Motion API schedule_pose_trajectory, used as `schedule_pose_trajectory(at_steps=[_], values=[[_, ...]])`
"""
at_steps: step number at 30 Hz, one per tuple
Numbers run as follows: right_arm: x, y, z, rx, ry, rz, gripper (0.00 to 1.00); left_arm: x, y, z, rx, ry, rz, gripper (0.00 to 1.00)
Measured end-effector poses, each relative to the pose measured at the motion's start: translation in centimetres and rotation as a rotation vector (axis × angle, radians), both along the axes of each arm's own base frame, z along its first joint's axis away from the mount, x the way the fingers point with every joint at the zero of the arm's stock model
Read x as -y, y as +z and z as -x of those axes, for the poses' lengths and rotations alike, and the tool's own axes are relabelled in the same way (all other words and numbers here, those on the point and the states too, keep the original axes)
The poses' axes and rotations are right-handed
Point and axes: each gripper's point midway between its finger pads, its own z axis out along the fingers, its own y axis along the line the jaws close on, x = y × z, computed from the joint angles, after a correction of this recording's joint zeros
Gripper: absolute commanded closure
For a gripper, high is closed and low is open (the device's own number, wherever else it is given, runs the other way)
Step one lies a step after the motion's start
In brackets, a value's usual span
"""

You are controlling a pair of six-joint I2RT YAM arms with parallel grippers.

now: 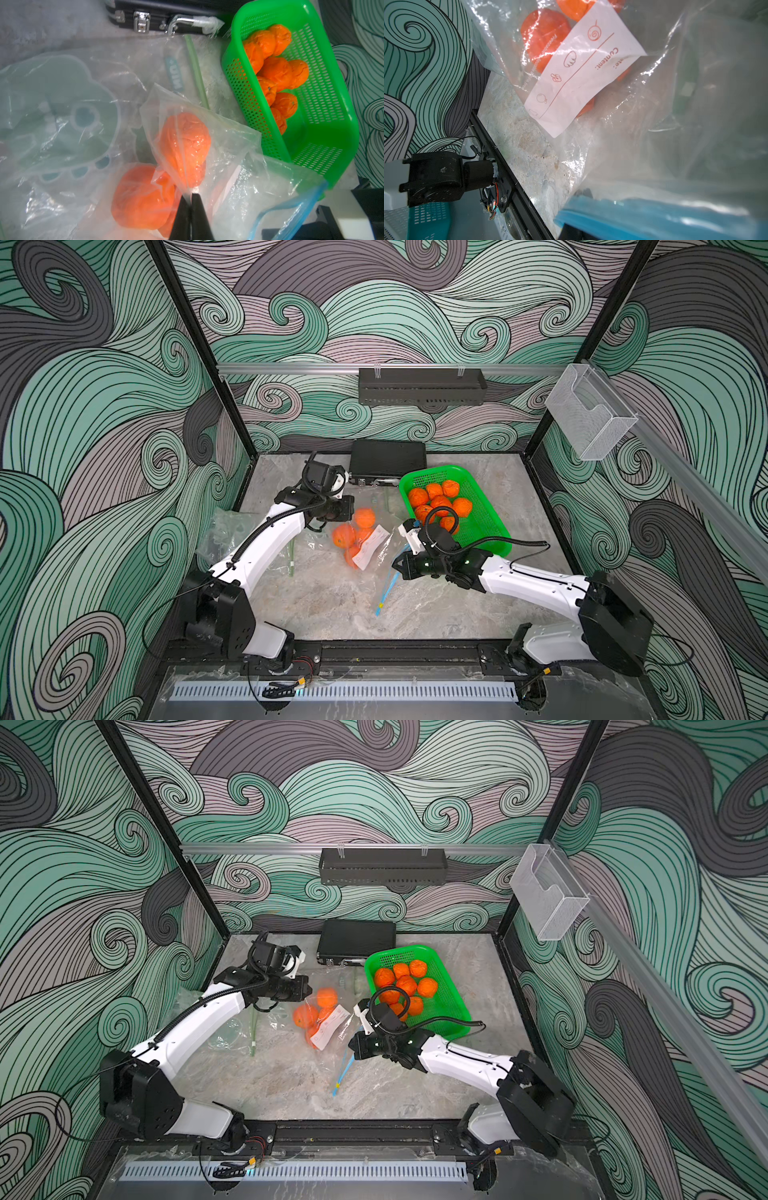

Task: Open the zip-top bag and take out the orange
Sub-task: Adjust the zipper food storage bag at the center of the board.

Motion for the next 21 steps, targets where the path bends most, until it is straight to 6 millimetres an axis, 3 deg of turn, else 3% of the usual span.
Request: schedule_pose_trajectory(at_steps=[5, 14, 16, 19, 21], values=[[-0.1, -2.6, -0.3, -0.024, -0.008, 0.053, 0.94, -2.5, -1.9, 1.6, -0.082, 0.065, -0.117, 1.00], [-0.2, -6.3, -0.8, -0.047, -0.012, 0.116, 0.94, -3.6, -0.6, 2.6, -0.117, 0.064, -0.182, 0.98], [-0.1, -6.8, -0.8, -0.050, -0.017, 0.129, 0.94, -3.7, -0.4, 2.8, -0.148, 0.056, -0.204, 0.87], [-0.1, -7.0, -0.9, -0.049, -0.020, 0.131, 0.94, -3.6, 0.0, 2.0, -0.176, 0.045, -0.231, 0.50], [-0.2, -7.2, -1.0, -0.050, -0.020, 0.131, 0.95, -3.7, 0.0, 1.9, -0.183, 0.043, -0.240, 0.35]])
